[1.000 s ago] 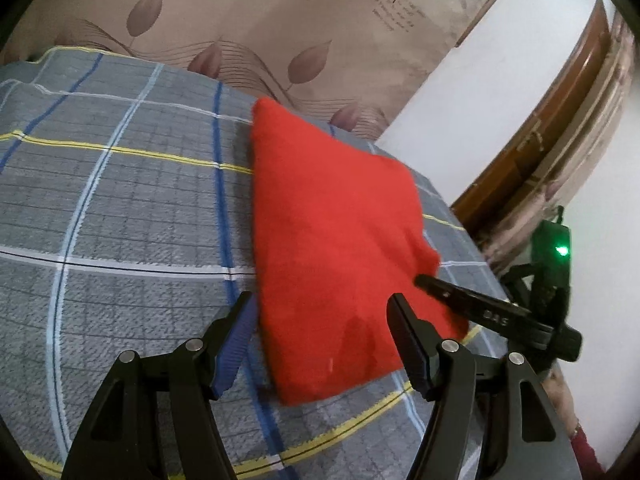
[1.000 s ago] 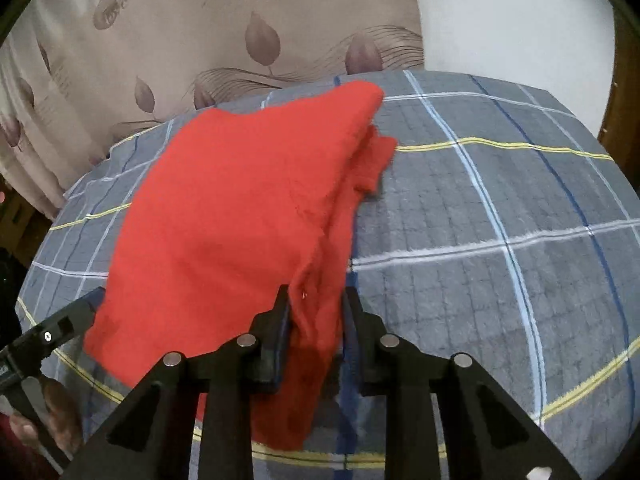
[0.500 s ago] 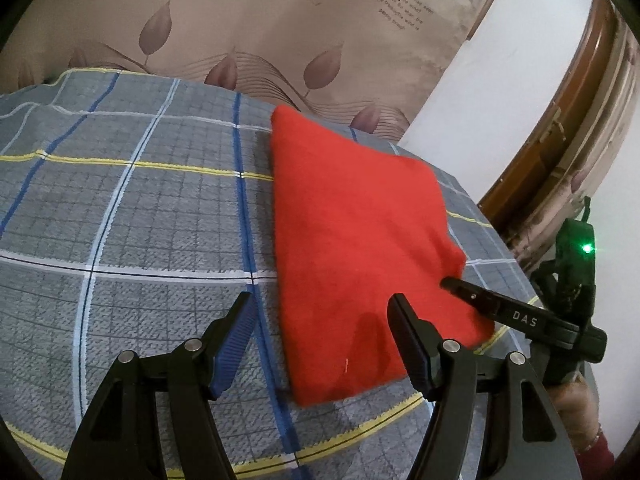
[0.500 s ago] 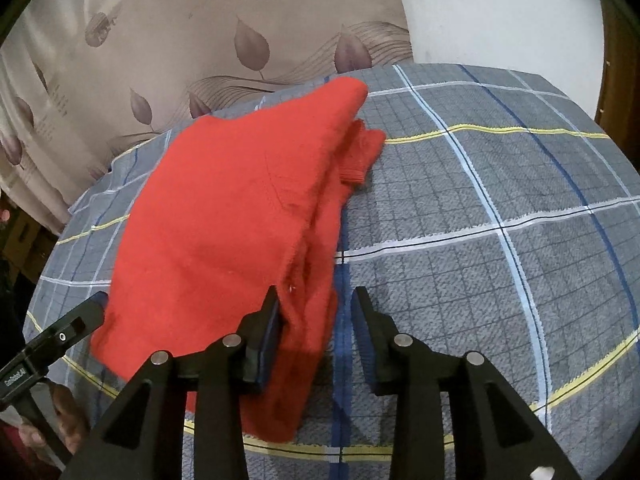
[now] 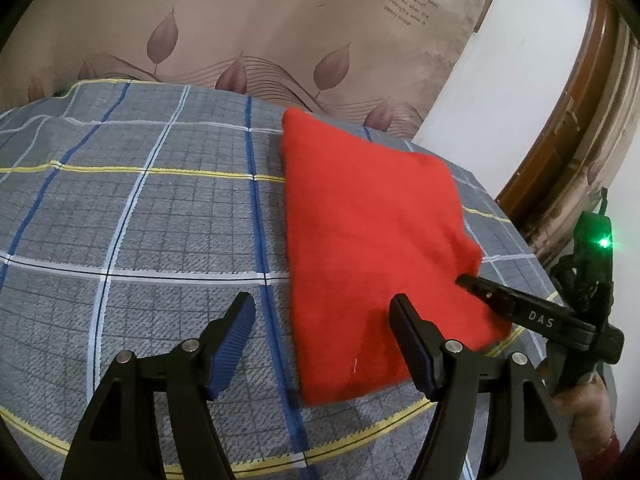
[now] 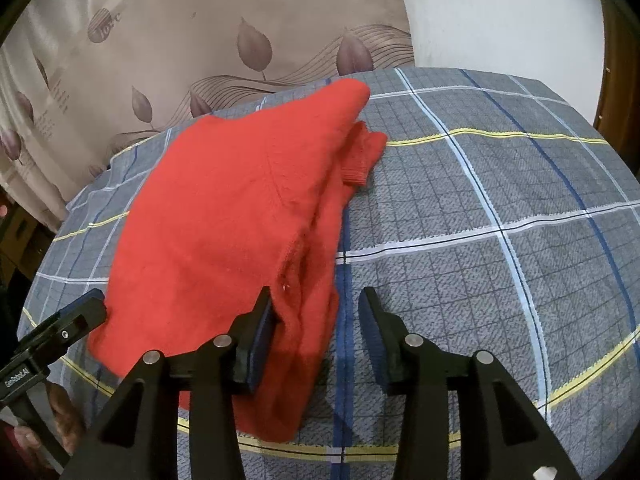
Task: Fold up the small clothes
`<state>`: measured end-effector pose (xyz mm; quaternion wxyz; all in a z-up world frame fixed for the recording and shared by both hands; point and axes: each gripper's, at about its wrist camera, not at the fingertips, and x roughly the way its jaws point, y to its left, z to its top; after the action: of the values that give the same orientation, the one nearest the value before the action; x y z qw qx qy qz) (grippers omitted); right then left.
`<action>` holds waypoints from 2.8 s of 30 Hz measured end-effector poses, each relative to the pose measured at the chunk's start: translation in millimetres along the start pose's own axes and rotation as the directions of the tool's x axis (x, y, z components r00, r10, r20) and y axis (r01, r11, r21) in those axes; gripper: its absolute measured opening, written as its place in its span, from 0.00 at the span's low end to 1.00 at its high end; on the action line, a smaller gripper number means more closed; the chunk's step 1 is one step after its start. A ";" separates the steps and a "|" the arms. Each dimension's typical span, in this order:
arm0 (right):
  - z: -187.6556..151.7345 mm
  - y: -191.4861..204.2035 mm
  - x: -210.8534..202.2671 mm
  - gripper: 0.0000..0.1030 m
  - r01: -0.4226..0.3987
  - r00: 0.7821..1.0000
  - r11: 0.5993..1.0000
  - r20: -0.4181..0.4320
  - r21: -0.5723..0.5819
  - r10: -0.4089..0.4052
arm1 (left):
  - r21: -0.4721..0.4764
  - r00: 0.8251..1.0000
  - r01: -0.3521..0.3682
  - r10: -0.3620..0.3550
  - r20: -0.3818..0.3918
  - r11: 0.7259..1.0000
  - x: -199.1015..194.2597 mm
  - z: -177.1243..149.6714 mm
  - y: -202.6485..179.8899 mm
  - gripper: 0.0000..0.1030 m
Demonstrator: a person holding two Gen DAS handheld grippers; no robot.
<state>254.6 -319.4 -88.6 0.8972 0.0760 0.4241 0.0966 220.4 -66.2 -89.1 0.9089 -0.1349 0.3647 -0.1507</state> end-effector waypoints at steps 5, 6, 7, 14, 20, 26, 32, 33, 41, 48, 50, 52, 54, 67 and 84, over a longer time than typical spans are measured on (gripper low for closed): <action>0.5 0.3 -0.5 0.38 0.000 1.000 1.000 -0.001 0.000 0.000 | 0.033 0.999 0.018 -0.019 0.027 0.999 -8.3 0.5 -4.1 0.71; 0.6 0.3 -0.8 0.39 -0.001 1.000 1.000 -0.001 0.001 0.001 | 0.043 0.998 0.035 -0.037 0.042 0.998 -12.2 1.0 -5.1 0.71; 1.2 0.4 -1.0 0.39 -0.004 1.000 1.000 -0.002 0.001 0.004 | 0.058 0.997 0.053 -0.056 0.058 0.997 -17.0 2.5 -5.4 0.72; 1.8 2.3 -1.7 0.43 -0.016 1.000 1.000 -0.005 -0.003 0.016 | 0.125 0.993 0.110 -0.113 0.022 0.986 -18.0 32.4 6.7 0.76; 1.7 2.5 -2.2 0.43 -0.019 1.000 1.000 -0.006 -0.002 0.019 | -0.002 0.941 0.328 -0.327 -0.086 0.945 19.7 62.2 32.2 0.76; 1.6 1.5 -2.7 0.45 -0.034 0.999 0.999 -0.007 0.008 0.034 | -0.159 0.857 0.440 -0.466 -0.218 0.884 79.3 82.1 50.3 0.75; 2.0 -0.5 -2.7 0.49 -0.050 0.999 0.999 -0.008 0.006 0.050 | -0.189 0.816 0.504 -0.536 -0.216 0.843 97.6 100.6 55.7 0.75; 1.9 -0.5 -2.8 0.49 -0.054 0.999 0.999 -0.009 0.005 0.054 | -0.175 0.814 0.507 -0.535 -0.226 0.844 102.0 103.5 52.3 0.75; 2.2 0.3 -1.9 0.55 -0.061 0.998 0.998 -0.009 -0.001 0.060 | -0.134 0.802 0.528 -0.544 -0.245 0.839 125.1 115.2 38.9 0.62; 14.6 -24.0 -5.3 0.66 -0.203 0.979 0.973 0.002 0.107 0.204 | -0.150 0.815 0.508 -0.530 -0.235 0.848 127.4 115.0 44.0 0.52; 27.9 -37.6 -2.2 0.68 -0.215 0.976 0.964 0.011 0.159 0.216 | -0.153 0.816 0.509 -0.532 -0.228 0.847 127.4 115.4 42.5 0.52; 45.0 -45.0 6.5 0.72 -0.179 0.984 0.974 0.007 0.138 0.180 | -0.153 0.817 0.509 -0.532 -0.223 0.847 125.7 113.5 42.9 0.52; 64.7 -54.6 21.0 0.72 -0.153 0.988 0.977 -0.001 0.148 0.155 | -0.146 0.822 0.505 -0.525 -0.218 0.851 124.9 112.7 41.8 0.52; 113.0 -41.0 83.3 0.39 -0.398 0.907 0.904 -0.077 0.156 0.413 | -0.135 0.832 0.497 -0.515 -0.205 0.857 122.9 110.7 43.1 0.52; 109.0 -40.8 79.5 0.72 -0.460 0.866 0.873 -0.139 0.162 0.481 | -0.121 0.841 0.486 -0.501 -0.205 0.866 122.1 110.4 41.0 0.52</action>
<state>393.0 -346.0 -88.2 0.7994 0.2236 0.4748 0.2925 389.4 -59.1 -102.6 0.7864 -0.2350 0.4247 -0.3821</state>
